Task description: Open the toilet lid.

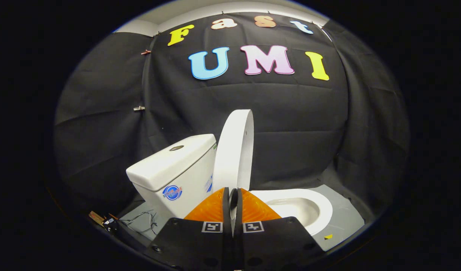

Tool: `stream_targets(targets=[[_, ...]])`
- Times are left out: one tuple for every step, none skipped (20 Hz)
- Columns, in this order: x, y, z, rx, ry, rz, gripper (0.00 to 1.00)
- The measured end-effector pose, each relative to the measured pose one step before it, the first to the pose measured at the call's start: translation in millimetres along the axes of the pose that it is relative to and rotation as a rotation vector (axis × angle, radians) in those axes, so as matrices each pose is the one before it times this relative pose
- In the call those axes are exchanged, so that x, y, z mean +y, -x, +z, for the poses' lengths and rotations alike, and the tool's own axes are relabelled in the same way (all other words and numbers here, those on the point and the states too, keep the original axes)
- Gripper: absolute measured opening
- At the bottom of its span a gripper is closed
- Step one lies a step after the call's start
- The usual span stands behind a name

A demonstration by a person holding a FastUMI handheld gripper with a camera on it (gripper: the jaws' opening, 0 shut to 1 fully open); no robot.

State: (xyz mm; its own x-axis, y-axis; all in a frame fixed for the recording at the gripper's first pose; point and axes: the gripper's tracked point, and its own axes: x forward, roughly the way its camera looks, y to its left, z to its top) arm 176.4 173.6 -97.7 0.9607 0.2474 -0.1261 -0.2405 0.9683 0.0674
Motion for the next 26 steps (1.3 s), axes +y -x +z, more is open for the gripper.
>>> stream_targets(targets=[[8.63,-2.2,0.92,-0.00313,0.00785,0.00605,0.05],[7.59,-1.82,-0.17,-0.00232,0.00534,0.00898,0.05],[5.18,-0.44,-0.69,-0.00081,0.00505,0.01083,0.05],[5.79,-1.32,0.45,-0.00231,0.0073,0.00482,0.05],[3.41,0.45,0.56,-0.00595,0.01261,-0.00938,0.05],[0.71,-2.23,-0.18,-0.0049,0.01674,-0.01347,0.05],[1.94,-0.88,-0.24,-0.00308,0.00967,-0.00676,0.05],[4.54,-1.09,0.26,-0.00195,-0.00559,0.01005,0.05],[7.32,-1.89,-1.77,0.0031,-0.01009,0.01986,0.05],[6.13,-0.88,-1.06,0.00281,-0.00034,0.01136,0.05],[3.1,-0.25,0.06,0.00102,0.0113,-0.00022,0.05],[0.04,0.01,0.3,0.00044,0.01275,-0.00487,0.05],[-0.04,0.01,-0.86,-0.00078,-0.00049,0.00087,0.05],[1.35,-0.79,-0.79,0.00042,-0.01202,0.00663,0.05],[2.55,-0.82,-0.52,0.0031,-0.01079,0.01018,0.05],[2.03,-0.42,-0.3,0.00224,-0.00054,0.00477,0.05],[0.42,-0.38,0.03,0.00153,0.00477,0.00069,0.05],[-0.48,-0.52,-0.48,-0.00002,0.0002,0.0008,0.05],[0.82,0.26,-0.5,-0.00021,-0.00772,0.00415,0.05],[0.54,-0.58,-0.74,0.00147,-0.00996,0.00748,0.05],[1.12,-0.56,0.5,0.0005,-0.00677,0.00445,0.05],[0.05,-0.36,0.54,0.00033,0.00065,0.00027,0.05],[0.41,0.67,-0.01,0.00043,0.00082,0.00034,0.05],[0.26,0.14,-0.6,-0.00087,-0.00103,0.00141,0.05],[0.04,-0.29,0.51,-0.00075,-0.00316,0.00196,0.05],[-0.54,-0.13,-0.36,-0.00033,-0.00311,0.0009,0.05]])
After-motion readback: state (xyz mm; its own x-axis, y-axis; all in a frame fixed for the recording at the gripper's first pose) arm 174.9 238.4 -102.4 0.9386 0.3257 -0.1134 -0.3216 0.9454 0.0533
